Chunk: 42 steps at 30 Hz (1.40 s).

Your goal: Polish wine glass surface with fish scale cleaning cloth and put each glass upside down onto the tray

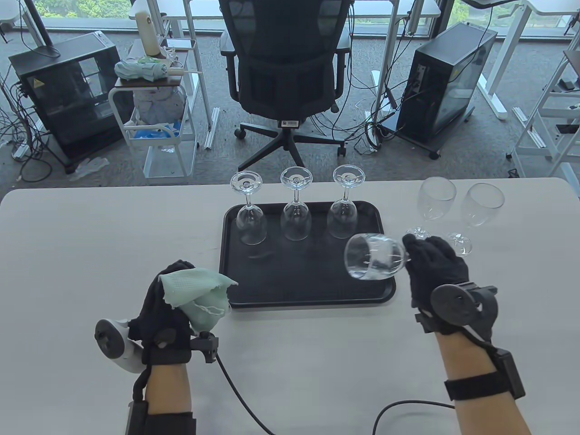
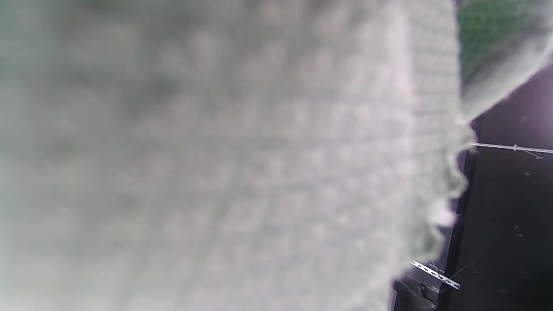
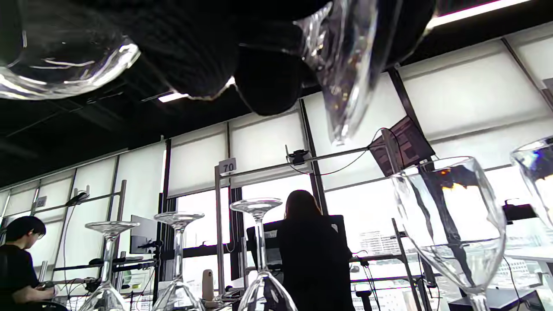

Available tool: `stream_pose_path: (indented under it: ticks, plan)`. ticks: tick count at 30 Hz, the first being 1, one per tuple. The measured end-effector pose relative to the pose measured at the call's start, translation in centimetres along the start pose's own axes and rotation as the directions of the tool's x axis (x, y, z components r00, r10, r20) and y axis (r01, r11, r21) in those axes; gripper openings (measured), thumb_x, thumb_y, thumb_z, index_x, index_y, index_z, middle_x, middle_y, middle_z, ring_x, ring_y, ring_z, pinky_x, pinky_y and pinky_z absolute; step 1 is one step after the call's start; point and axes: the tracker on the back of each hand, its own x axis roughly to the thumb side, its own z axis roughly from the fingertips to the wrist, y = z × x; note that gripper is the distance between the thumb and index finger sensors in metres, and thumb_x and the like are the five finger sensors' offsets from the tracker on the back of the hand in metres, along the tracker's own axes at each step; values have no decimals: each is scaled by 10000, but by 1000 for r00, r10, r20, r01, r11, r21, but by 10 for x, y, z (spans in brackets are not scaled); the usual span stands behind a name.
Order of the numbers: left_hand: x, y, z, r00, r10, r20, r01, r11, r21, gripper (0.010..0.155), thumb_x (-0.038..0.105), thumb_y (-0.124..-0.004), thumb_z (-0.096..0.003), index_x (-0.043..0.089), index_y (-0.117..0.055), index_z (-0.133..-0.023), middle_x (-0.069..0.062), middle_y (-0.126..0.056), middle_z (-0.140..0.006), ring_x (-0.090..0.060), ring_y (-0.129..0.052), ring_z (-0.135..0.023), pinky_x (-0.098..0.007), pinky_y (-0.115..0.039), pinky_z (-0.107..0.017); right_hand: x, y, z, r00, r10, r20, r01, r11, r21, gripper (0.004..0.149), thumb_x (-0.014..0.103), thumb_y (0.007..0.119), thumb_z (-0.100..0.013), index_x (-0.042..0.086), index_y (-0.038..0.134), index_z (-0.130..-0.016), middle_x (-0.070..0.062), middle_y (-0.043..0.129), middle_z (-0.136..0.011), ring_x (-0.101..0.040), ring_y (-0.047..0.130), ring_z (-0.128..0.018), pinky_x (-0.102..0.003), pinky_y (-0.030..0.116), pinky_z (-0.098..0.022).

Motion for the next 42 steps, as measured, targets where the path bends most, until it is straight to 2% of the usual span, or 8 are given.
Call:
stream_pose_path:
  ticks: [5, 10, 19, 27, 33, 38, 40, 42]
  plan:
    - [-5, -2, 2, 1000, -16, -15, 16, 1000, 14, 510, 528, -648, -580, 195, -777, -944, -75, -766, -1034, -369, -812, -918, -674, -704, -669, 60, 33, 20, 990, 12, 139, -29, 992, 120, 537, 299, 905, -489, 378, 717, -985, -6, 916, -884, -268, 789, -906, -467, 770, -533]
    - [6, -31, -2, 999, -32, 12, 32, 999, -12, 519, 533, -638, -581, 207, -751, -968, -63, -733, -1064, -366, -775, -952, -680, -680, -685, 69, 39, 31, 986, 29, 165, -53, 988, 148, 536, 295, 911, -485, 368, 725, -982, -8, 919, -884, -274, 793, -900, -467, 770, -526]
    - [28, -134, 5, 990, -80, 114, 108, 959, -263, 532, 555, -611, -576, 259, -707, -1007, -30, -671, -1124, -356, -656, -1046, -704, -570, -736, 74, 35, 35, 983, 72, 169, -94, 987, 127, 547, 285, 903, -484, 355, 712, -992, -21, 910, -901, -285, 788, -903, -470, 771, -527]
    - [-11, -159, 40, 982, -176, 75, 190, 867, -461, 584, 627, -636, -566, 356, -580, -1081, -16, -395, -1225, -369, -396, -1132, -730, -525, -740, 79, 17, 38, 995, 29, 100, -35, 998, 58, 557, 281, 912, -483, 320, 704, -998, -36, 905, -904, -298, 795, -891, -457, 802, -491]
    - [-4, -149, 46, 951, -279, 136, 307, 913, -270, 603, 653, -742, -506, 334, -633, -1006, -44, -568, -1121, -369, -663, -983, -625, -787, -558, 76, 3, 38, 968, -136, 212, 139, 990, -3, 541, 365, 895, -496, 374, 686, -995, -23, 808, -1005, -309, 748, -944, -476, 825, -539]
    - [3, -134, 41, 970, -215, 113, 237, 941, -243, 591, 643, -741, -519, 322, -645, -1006, -50, -579, -1115, -379, -675, -976, -629, -787, -550, 34, 5, 35, 815, -578, 28, 579, 812, -76, 798, 543, 850, -505, 392, 341, -1100, -122, 294, -1175, -413, 301, -1062, -607, 597, -710]
    - [3, -132, 40, 978, -183, 101, 203, 948, -245, 589, 646, -741, -520, 324, -650, -1004, -52, -586, -1114, -378, -683, -973, -628, -793, -546, 19, 14, 31, 703, -709, -61, 709, 705, -14, 858, 580, 870, -475, 398, 311, -1099, -146, 305, -1174, -474, 483, -1046, -604, 701, -663]
    - [2, -133, 40, 985, -146, 89, 165, 946, -278, 590, 645, -736, -525, 321, -645, -1009, -51, -583, -1116, -380, -681, -976, -629, -792, -548, 15, 27, 29, 512, -852, -112, 858, 503, 101, 913, 542, 927, -464, 386, 289, -1099, -170, 449, -1154, -481, 772, -912, -584, 804, -565]
